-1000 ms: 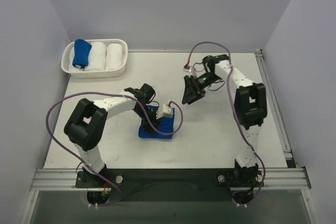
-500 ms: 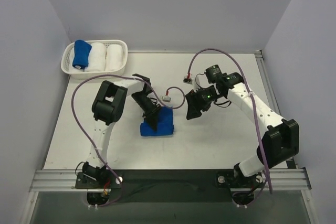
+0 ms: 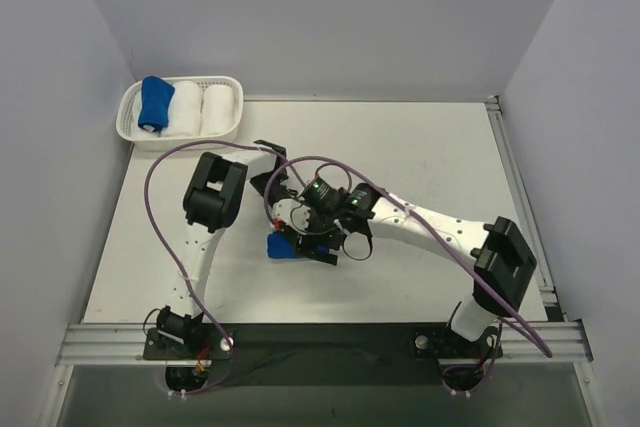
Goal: Roll the towels
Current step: Roll the towel
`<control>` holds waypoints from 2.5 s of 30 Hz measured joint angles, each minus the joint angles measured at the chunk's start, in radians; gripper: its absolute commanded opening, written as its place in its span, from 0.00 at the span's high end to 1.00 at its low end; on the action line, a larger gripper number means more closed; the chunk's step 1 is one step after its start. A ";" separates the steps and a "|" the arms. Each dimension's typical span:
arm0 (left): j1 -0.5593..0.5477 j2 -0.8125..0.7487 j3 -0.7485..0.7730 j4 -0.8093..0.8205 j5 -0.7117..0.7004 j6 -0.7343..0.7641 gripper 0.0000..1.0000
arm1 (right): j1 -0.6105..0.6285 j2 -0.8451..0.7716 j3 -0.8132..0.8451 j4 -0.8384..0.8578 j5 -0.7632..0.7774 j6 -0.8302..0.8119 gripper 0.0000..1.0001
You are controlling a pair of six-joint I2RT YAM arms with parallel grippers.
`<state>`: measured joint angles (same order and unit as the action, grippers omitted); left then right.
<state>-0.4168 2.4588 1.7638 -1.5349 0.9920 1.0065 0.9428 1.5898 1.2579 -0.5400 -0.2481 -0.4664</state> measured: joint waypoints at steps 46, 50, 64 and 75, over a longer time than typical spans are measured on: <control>0.664 -0.759 -0.447 0.273 0.076 0.048 0.25 | -0.229 0.470 0.196 -0.028 -0.578 -0.084 1.00; 0.558 -1.053 -0.662 0.432 -0.004 0.014 0.21 | -0.263 0.547 0.234 -0.109 -0.736 -0.059 1.00; -0.259 -1.422 -1.146 1.074 -0.460 -0.035 0.13 | -0.302 0.748 0.306 -0.336 -1.019 -0.035 1.00; -0.370 -1.165 -1.155 1.278 -0.611 -0.010 0.53 | -0.314 0.762 0.306 -0.362 -1.035 -0.043 1.00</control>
<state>-0.7872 1.2938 0.6083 -0.2569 0.3813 0.9966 0.6285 2.3516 1.5635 -0.9024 -1.2827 -0.5091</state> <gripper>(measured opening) 0.555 0.195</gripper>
